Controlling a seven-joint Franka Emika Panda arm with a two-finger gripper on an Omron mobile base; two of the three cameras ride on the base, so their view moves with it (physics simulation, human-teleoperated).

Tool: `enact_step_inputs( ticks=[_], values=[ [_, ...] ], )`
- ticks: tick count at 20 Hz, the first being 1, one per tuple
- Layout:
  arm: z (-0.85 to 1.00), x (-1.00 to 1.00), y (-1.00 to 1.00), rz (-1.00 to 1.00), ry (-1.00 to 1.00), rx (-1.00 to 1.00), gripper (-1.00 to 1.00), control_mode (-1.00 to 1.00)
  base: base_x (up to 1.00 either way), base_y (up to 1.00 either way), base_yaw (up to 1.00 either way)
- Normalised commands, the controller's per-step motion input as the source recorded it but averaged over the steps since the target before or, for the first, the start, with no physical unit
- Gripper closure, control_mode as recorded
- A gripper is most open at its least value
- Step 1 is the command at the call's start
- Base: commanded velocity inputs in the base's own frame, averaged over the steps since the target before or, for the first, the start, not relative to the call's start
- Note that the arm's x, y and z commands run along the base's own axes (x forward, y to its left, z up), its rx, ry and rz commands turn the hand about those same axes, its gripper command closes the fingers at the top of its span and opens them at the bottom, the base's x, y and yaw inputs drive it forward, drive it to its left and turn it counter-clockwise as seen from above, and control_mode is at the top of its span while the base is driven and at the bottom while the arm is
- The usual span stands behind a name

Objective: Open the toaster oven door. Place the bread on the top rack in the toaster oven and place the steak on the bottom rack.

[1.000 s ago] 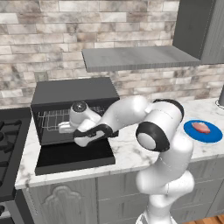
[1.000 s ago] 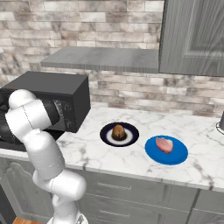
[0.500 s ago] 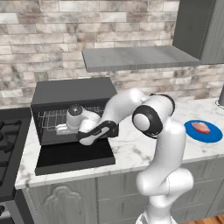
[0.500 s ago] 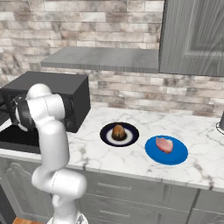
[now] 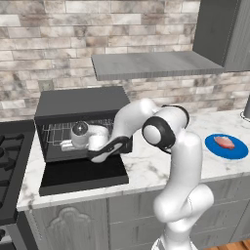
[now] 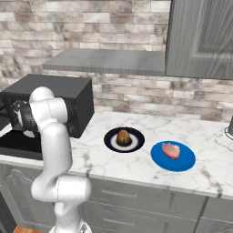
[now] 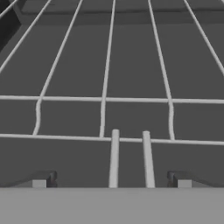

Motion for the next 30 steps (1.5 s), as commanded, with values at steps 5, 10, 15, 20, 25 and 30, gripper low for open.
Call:
enact_step_inputs(
  ticks=[5,10,15,20,25,30],
  values=[
    [0.04,0.23,0.0,0.0,-0.1,0.0,-1.0,-1.0,0.0,0.0,0.0],
    [0.24,0.19,0.0,0.0,-0.06,0.0,-1.0,-1.0,0.0,0.0,0.0],
    [0.39,0.08,0.0,0.0,0.0,0.0,-1.0,-1.0,0.0,0.0,0.0],
    [0.01,0.31,0.0,0.0,0.0,0.0,-1.0,-1.0,0.0,0.0,0.0],
    [-0.3,0.48,0.0,0.0,0.03,-0.04,-1.0,-1.0,0.0,0.0,0.0],
    [-0.46,0.49,0.0,0.0,0.07,-0.04,-1.0,-1.0,0.0,0.0,0.0]
  ],
)
